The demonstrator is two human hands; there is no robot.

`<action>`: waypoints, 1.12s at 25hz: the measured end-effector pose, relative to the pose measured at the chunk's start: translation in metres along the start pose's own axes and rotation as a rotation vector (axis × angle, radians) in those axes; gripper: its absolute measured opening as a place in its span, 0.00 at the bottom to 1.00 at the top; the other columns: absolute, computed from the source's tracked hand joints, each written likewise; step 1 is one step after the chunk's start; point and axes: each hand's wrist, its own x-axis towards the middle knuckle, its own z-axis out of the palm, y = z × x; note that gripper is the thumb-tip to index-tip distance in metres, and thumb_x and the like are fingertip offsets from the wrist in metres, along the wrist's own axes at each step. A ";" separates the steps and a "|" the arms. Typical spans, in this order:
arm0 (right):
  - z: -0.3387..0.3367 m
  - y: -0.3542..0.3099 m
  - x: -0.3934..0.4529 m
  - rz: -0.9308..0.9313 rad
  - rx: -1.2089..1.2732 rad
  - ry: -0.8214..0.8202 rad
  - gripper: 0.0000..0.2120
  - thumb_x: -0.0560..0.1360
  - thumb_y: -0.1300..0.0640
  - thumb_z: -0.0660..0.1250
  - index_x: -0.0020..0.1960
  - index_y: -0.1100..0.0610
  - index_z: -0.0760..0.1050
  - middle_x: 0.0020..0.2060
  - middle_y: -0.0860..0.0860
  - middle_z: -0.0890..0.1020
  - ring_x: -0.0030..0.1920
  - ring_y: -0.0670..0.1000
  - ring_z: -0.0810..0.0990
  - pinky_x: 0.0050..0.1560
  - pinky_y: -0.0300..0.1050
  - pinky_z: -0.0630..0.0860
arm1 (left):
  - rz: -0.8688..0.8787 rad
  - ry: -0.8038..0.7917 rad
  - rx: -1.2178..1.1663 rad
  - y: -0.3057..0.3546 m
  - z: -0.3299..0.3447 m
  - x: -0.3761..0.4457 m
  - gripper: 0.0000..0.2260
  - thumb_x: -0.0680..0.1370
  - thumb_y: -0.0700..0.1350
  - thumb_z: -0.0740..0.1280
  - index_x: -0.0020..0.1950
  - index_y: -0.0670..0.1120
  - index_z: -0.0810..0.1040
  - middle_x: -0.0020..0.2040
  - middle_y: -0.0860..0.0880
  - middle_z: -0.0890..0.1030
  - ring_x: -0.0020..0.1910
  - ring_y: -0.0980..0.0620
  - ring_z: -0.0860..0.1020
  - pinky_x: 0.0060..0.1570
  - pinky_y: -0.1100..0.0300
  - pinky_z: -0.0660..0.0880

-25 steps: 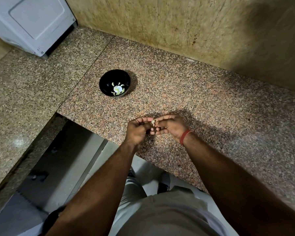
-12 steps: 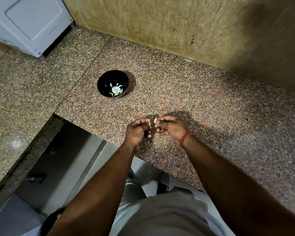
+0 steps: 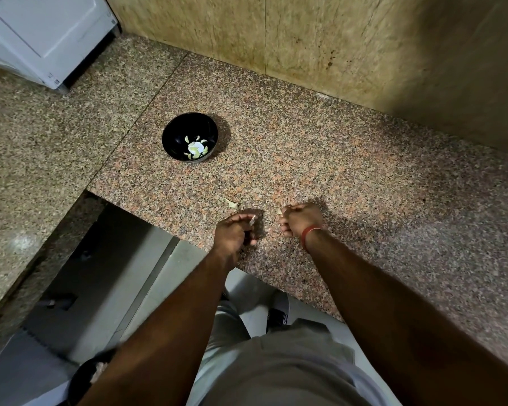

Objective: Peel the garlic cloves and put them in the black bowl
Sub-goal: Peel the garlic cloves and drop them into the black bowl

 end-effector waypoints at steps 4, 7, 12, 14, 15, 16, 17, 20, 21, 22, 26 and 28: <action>0.008 0.012 -0.008 -0.218 -0.314 0.086 0.08 0.77 0.65 0.70 0.43 0.53 0.81 0.42 0.50 0.86 0.40 0.48 0.85 0.44 0.46 0.85 | -0.036 0.020 -0.068 -0.004 -0.010 0.003 0.15 0.77 0.29 0.62 0.49 0.42 0.86 0.39 0.40 0.85 0.31 0.47 0.79 0.32 0.55 0.76; 0.016 0.018 -0.023 -0.493 -0.514 -0.079 0.10 0.76 0.65 0.70 0.50 0.51 0.84 0.48 0.45 0.85 0.46 0.43 0.84 0.49 0.35 0.80 | -0.045 0.049 -0.112 -0.007 -0.018 0.003 0.14 0.78 0.30 0.61 0.50 0.41 0.86 0.39 0.40 0.85 0.29 0.47 0.81 0.32 0.55 0.76; 0.031 0.008 -0.032 -0.712 -0.553 -0.344 0.20 0.75 0.66 0.73 0.61 0.46 0.83 0.55 0.44 0.85 0.49 0.38 0.83 0.48 0.29 0.77 | -0.020 0.041 -0.111 -0.012 -0.026 0.002 0.09 0.80 0.32 0.64 0.50 0.37 0.84 0.37 0.39 0.80 0.29 0.47 0.75 0.33 0.54 0.74; 0.036 0.005 -0.030 -0.760 -0.579 -0.354 0.17 0.73 0.66 0.75 0.57 0.48 0.85 0.53 0.46 0.87 0.47 0.39 0.84 0.49 0.34 0.80 | -0.013 0.031 -0.096 -0.013 -0.027 0.001 0.09 0.80 0.31 0.63 0.50 0.36 0.83 0.35 0.40 0.79 0.28 0.47 0.74 0.33 0.54 0.74; 0.037 0.005 -0.029 -0.779 -0.582 -0.346 0.14 0.73 0.66 0.76 0.54 0.50 0.86 0.51 0.46 0.87 0.47 0.40 0.84 0.51 0.38 0.82 | -0.011 0.024 -0.094 -0.014 -0.027 0.001 0.09 0.80 0.31 0.63 0.51 0.36 0.83 0.35 0.40 0.79 0.28 0.47 0.75 0.33 0.54 0.74; 0.039 0.004 -0.027 -0.792 -0.581 -0.332 0.12 0.72 0.66 0.77 0.51 0.51 0.87 0.48 0.47 0.88 0.46 0.41 0.85 0.52 0.41 0.83 | -0.009 0.008 -0.099 -0.014 -0.028 0.001 0.08 0.80 0.32 0.63 0.52 0.35 0.83 0.36 0.39 0.79 0.29 0.47 0.75 0.33 0.54 0.75; 0.040 0.003 -0.025 -0.796 -0.581 -0.321 0.10 0.72 0.66 0.77 0.48 0.52 0.87 0.46 0.46 0.88 0.45 0.41 0.85 0.53 0.43 0.83 | -0.015 -0.013 -0.105 -0.015 -0.028 0.000 0.08 0.80 0.34 0.64 0.53 0.34 0.82 0.37 0.39 0.80 0.29 0.46 0.76 0.34 0.54 0.76; 0.041 -0.001 -0.028 -0.777 -0.631 -0.322 0.09 0.73 0.66 0.76 0.46 0.53 0.86 0.43 0.46 0.87 0.43 0.42 0.85 0.51 0.40 0.82 | -0.010 -0.067 -0.110 -0.016 -0.030 -0.003 0.07 0.79 0.37 0.70 0.53 0.33 0.82 0.38 0.40 0.83 0.32 0.46 0.80 0.35 0.55 0.81; 0.041 -0.002 -0.029 -0.759 -0.624 -0.324 0.08 0.73 0.66 0.76 0.45 0.53 0.86 0.43 0.46 0.87 0.43 0.43 0.85 0.49 0.39 0.82 | 0.010 -0.065 -0.104 -0.016 -0.030 -0.004 0.06 0.78 0.36 0.71 0.51 0.33 0.83 0.39 0.39 0.83 0.33 0.47 0.81 0.36 0.56 0.82; 0.040 -0.002 -0.030 -0.704 -0.577 -0.327 0.08 0.73 0.66 0.75 0.45 0.53 0.86 0.41 0.46 0.87 0.42 0.45 0.86 0.47 0.40 0.83 | 0.034 -0.054 -0.104 -0.016 -0.029 -0.005 0.04 0.78 0.34 0.72 0.50 0.33 0.83 0.39 0.39 0.84 0.32 0.47 0.81 0.36 0.56 0.82; 0.030 0.005 -0.027 -0.444 -0.327 -0.267 0.07 0.74 0.67 0.74 0.44 0.56 0.84 0.41 0.52 0.87 0.41 0.50 0.87 0.42 0.43 0.85 | 0.068 0.081 -0.052 -0.021 -0.039 0.002 0.01 0.77 0.32 0.71 0.46 0.34 0.83 0.35 0.40 0.83 0.30 0.46 0.80 0.37 0.50 0.82; 0.024 0.013 -0.022 -0.527 -0.414 -0.223 0.07 0.73 0.67 0.75 0.44 0.55 0.85 0.44 0.50 0.88 0.42 0.44 0.87 0.47 0.40 0.84 | 0.075 0.106 -0.007 -0.025 -0.044 0.005 0.03 0.77 0.32 0.72 0.44 0.34 0.83 0.34 0.38 0.82 0.28 0.45 0.78 0.35 0.50 0.81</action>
